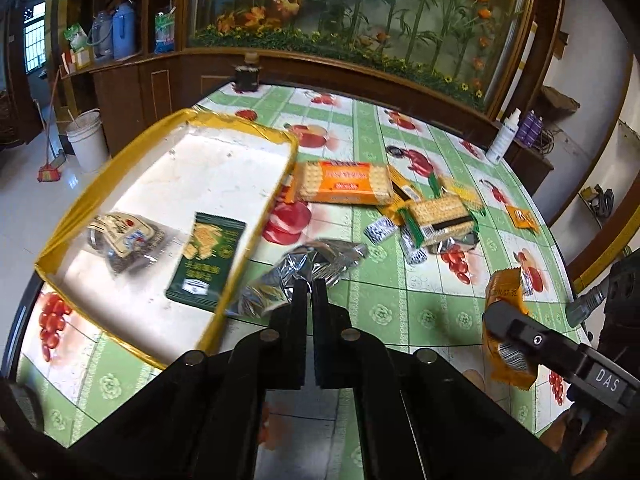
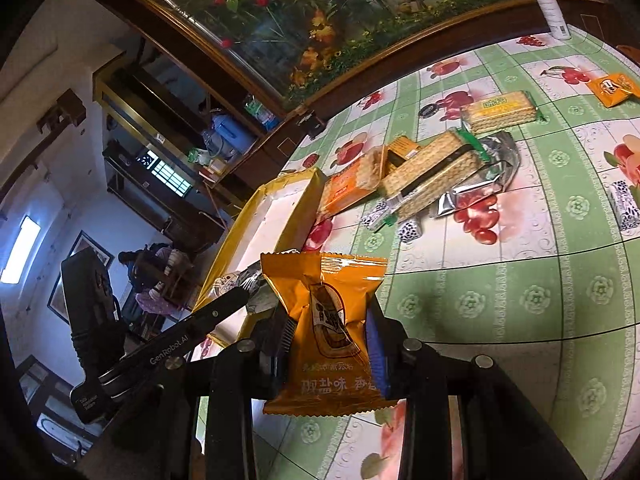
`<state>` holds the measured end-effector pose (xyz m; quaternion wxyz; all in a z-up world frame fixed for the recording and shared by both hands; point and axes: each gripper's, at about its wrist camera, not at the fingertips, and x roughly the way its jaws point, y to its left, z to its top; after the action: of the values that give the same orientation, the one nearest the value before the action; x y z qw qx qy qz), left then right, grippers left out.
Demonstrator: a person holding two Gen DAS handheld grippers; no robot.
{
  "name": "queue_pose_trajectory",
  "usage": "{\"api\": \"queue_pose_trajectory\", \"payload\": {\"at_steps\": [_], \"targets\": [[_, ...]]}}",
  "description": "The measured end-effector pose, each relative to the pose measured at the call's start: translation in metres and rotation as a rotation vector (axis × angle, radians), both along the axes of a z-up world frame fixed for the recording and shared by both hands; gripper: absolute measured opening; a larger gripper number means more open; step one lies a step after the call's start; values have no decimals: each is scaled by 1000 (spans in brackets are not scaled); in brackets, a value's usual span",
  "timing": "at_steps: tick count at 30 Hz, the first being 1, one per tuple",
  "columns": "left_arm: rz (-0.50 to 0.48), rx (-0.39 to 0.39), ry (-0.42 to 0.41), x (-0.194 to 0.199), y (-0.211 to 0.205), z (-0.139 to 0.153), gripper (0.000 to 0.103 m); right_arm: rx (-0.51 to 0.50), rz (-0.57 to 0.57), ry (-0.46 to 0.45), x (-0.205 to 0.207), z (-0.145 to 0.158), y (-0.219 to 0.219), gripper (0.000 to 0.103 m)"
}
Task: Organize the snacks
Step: 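Lift both held packets and carry them over the yellow-rimmed tray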
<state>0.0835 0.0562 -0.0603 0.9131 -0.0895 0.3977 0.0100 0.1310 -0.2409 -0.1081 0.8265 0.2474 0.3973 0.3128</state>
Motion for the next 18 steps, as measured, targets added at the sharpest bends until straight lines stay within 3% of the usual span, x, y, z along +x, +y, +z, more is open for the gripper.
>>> {"api": "queue_pose_trajectory", "payload": {"at_steps": [11,16,18], "targets": [[68,-6,-23,-2,38,6,0,2,65,-33,6,14,52,34],[65,-8,-31,-5,42,7,0,-9,78,-37,5,16,61,34],[10,-23,-29,-5,40,7,0,-21,87,-38,4,16,64,34]]}}
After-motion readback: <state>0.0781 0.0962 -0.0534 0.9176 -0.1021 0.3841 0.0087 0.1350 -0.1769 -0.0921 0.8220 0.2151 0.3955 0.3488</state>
